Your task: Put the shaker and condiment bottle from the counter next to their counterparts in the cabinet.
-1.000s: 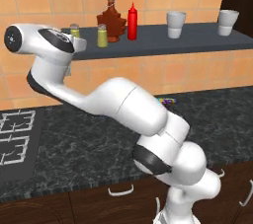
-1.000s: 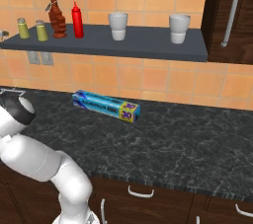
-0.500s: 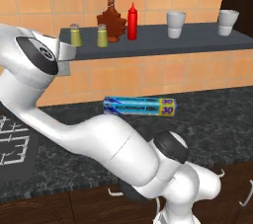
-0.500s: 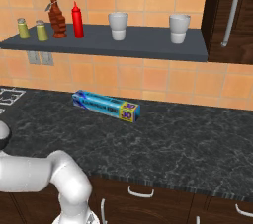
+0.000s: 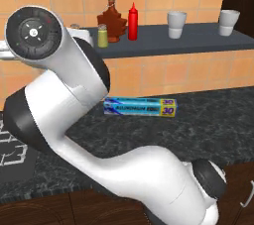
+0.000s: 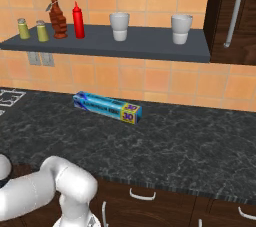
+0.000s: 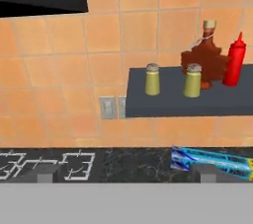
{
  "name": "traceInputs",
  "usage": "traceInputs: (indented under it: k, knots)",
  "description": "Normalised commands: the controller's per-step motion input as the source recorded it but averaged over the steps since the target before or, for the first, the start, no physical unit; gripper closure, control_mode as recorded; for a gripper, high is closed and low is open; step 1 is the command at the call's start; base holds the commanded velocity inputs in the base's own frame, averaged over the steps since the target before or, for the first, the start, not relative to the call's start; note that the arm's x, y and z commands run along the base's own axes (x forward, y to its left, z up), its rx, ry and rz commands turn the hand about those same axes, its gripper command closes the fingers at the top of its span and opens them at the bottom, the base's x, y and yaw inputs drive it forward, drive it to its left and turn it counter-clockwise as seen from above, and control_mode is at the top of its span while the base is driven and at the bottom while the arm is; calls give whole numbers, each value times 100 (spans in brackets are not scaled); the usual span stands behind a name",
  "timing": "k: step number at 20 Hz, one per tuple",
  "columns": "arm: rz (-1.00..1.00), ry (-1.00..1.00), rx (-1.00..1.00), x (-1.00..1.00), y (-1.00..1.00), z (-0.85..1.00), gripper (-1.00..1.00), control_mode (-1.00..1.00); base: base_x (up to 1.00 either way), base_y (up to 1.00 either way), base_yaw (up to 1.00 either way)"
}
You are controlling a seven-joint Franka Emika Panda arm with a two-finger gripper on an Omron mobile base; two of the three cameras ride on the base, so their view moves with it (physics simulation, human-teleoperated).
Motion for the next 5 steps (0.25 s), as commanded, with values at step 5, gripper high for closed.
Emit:
traceInputs:
  k: [5]
  knots:
    - [57, -3, 0, -100, -48, 0, -100, -100, 0, 0, 0]
